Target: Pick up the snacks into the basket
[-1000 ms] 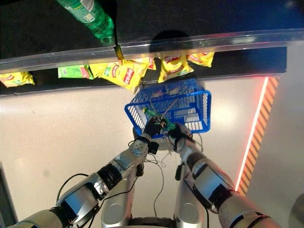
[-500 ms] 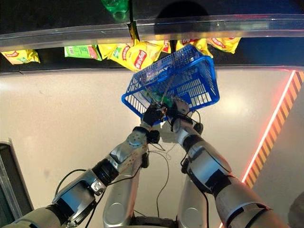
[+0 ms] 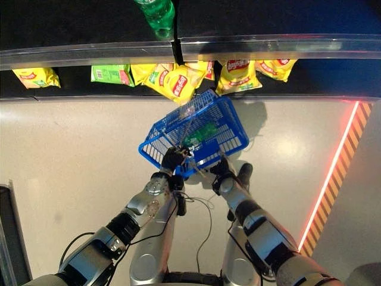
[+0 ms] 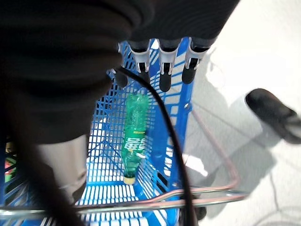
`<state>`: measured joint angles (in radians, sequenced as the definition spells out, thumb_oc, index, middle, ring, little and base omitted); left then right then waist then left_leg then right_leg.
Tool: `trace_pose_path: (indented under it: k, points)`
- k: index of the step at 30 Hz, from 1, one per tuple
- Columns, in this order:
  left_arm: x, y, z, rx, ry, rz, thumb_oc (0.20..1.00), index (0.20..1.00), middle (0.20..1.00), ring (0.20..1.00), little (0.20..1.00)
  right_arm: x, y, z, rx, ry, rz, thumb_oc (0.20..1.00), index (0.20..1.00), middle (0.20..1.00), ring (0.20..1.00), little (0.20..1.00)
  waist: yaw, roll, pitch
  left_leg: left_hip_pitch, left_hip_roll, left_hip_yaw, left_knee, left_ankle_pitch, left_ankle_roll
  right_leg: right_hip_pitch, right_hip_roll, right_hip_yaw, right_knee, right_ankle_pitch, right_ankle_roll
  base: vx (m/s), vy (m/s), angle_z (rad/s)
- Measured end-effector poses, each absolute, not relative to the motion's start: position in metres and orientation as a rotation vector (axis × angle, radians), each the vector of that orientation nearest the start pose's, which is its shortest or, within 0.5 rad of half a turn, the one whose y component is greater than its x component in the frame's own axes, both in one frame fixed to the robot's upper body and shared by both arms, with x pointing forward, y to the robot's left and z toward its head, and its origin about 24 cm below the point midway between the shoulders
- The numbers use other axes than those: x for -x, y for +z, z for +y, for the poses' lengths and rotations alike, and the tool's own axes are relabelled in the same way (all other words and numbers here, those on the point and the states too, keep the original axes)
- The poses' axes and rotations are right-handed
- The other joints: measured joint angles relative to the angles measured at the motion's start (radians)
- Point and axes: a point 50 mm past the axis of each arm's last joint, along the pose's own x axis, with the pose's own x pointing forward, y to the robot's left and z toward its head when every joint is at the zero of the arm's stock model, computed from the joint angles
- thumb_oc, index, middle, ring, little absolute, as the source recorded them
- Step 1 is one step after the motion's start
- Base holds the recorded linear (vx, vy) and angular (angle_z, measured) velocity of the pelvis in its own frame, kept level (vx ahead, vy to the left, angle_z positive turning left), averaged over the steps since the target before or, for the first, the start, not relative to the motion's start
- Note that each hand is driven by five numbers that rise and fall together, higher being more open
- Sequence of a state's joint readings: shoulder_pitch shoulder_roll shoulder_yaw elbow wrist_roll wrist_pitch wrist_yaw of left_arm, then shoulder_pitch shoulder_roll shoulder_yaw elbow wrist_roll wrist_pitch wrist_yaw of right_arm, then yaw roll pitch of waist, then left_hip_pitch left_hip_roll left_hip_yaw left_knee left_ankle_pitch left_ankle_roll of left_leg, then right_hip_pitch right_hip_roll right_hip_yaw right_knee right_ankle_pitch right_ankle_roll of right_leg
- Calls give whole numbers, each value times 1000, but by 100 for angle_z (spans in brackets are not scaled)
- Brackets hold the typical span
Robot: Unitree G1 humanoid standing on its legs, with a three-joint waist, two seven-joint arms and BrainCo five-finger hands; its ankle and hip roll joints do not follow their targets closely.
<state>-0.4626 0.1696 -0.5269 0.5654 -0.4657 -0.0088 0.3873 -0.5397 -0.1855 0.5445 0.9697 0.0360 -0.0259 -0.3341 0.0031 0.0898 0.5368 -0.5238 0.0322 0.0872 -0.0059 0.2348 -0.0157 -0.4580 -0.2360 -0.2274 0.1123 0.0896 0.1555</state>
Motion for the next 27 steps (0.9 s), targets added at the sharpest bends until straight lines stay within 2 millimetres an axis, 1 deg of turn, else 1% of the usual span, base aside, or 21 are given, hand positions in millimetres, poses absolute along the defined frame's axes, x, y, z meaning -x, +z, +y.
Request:
trace_pose_path:
  k: [1,3,4,5,6,7,8,10,12,14,15,16,17,18,19,20,21,22,23,24,27]
  points:
    - [-313,14,87,-53,-64,245,200,200,200,200,200,-310,-33,-125,583,96,349,1000,1000,1000,1000,1000,-7,-2,0,8,0,1,0,-2,-2,7,-1,0,2,-2,-2,33,34,10]
    - [-311,0,113,-123,13,284,200,200,200,200,200,-290,-46,-136,561,130,384,1000,1000,1000,1000,1000,-13,-18,0,40,1,6,3,-10,-3,38,0,2,2,-5,1,45,68,-6]
    - [-309,-5,119,-136,32,301,200,200,200,200,200,-286,-49,-138,557,134,391,1000,1000,1000,1000,1000,-17,-25,-1,51,1,9,3,-11,-3,46,0,3,2,-5,1,45,101,-16]
    - [-306,-12,138,-186,72,330,200,200,200,200,200,-276,-56,-150,552,116,425,1000,1000,1000,1000,1000,-28,-49,1,78,3,21,5,-16,-4,65,1,16,2,-5,1,57,106,-16]
    - [-305,-16,142,-204,86,345,200,200,200,200,200,-274,-56,-151,534,110,424,1000,1000,1000,1000,1000,-21,-58,-2,88,4,24,12,-22,-1,78,2,20,0,-6,1,41,72,-18]
    - [-303,-22,155,-232,119,368,200,200,200,200,200,-268,-59,-159,523,88,433,1000,1000,1000,1000,1000,-38,-79,-1,107,3,29,19,-30,-3,96,3,29,-2,-3,1,90,130,-20]
    - [-301,-30,172,-236,190,417,200,200,200,200,200,-263,-57,-160,475,67,419,1000,1000,1000,1000,1000,-42,-116,-2,147,6,45,26,-41,-1,138,0,34,-14,-2,0,74,147,-24]
    - [-295,-45,195,-289,271,500,200,200,200,200,200,-257,-51,-171,410,-2,380,1000,1000,1000,1000,1000,-66,-176,-3,220,5,75,35,-62,0,211,1,60,-41,16,5,75,181,-29]
    - [-285,-59,206,-307,319,589,200,200,200,200,200,-250,-46,-178,348,-61,339,1000,1000,1000,1000,1000,-78,-198,-15,280,3,80,33,-81,6,269,-4,65,-50,21,10,56,190,-20]
    - [-277,-65,214,-340,332,624,200,200,200,200,200,-244,-46,-180,327,-72,327,1000,1000,1000,1000,1000,-75,-215,-29,302,5,101,48,-96,6,286,3,69,-44,21,6,60,237,-24]
    - [-274,-68,216,-336,341,635,200,200,200,200,200,-242,-45,-180,321,-64,320,1000,1000,1000,1000,1000,-71,-214,-29,311,11,102,51,-98,6,280,10,65,-13,20,5,107,189,-39]
    - [-260,-77,227,-333,375,683,200,200,200,200,200,-242,-41,-177,291,-43,303,1000,1000,1000,1000,1000,-62,-212,-41,341,43,120,44,-101,-3,251,36,61,53,17,17,123,132,-43]
    - [-254,-82,232,-324,390,706,200,200,200,200,200,-239,-41,-176,276,-37,298,1000,1000,1000,1000,1000,-65,-209,-59,341,62,132,40,-104,-7,239,57,65,77,-11,46,100,74,-52]
    - [-238,-91,241,-315,404,757,200,200,200,200,200,-236,-38,-175,254,-19,279,1000,1000,1000,1000,1000,-43,-193,-93,344,91,133,39,-106,-20,215,126,72,188,-125,56,104,37,-30]
    - [-227,-98,245,-307,412,790,200,200,200,200,200,-232,-37,-174,248,-8,276,1000,1000,1000,1000,1000,-35,-196,-109,366,103,137,33,-101,-33,214,161,84,227,-167,9,116,-3,-32]
    - [-206,-109,249,-295,425,850,200,200,200,200,200,-224,-37,-176,233,1,273,1000,1000,1000,1000,1000,-25,-200,-159,381,97,151,19,-102,-46,249,183,79,165,-188,-115,118,-36,-26]
    - [-193,-118,247,-272,419,896,200,200,200,200,200,-224,-35,-179,222,-5,265,1000,1000,1000,1000,1000,-13,-181,-190,396,110,150,8,-104,-54,285,206,81,113,-170,-133,77,-77,-10]
    - [-182,-126,239,-257,400,930,200,200,200,200,200,-219,-32,-184,236,1,258,1000,1000,1000,1000,1000,-13,-151,-214,414,114,129,-4,-102,-58,326,232,90,63,-152,-137,44,-82,2]
    - [-177,-129,234,-254,385,940,200,200,200,200,200,-218,-29,-186,248,9,246,1000,1000,1000,1000,1000,-10,-137,-233,416,116,127,-5,-102,-60,335,233,85,46,-146,-146,20,-80,6]
    - [-172,-134,223,-239,361,958,200,200,200,200,200,-220,-19,-193,277,20,215,1000,1000,1000,1000,1000,-8,-105,-262,415,118,122,0,-97,-68,360,243,78,17,-132,-157,-4,-61,6]
    - [-171,-138,207,-247,307,962,200,200,200,200,200,-219,0,-202,306,19,135,1000,1000,1000,1000,1000,-14,-70,-287,410,111,94,37,-96,-66,411,239,46,-30,-123,-155,-105,-13,41]
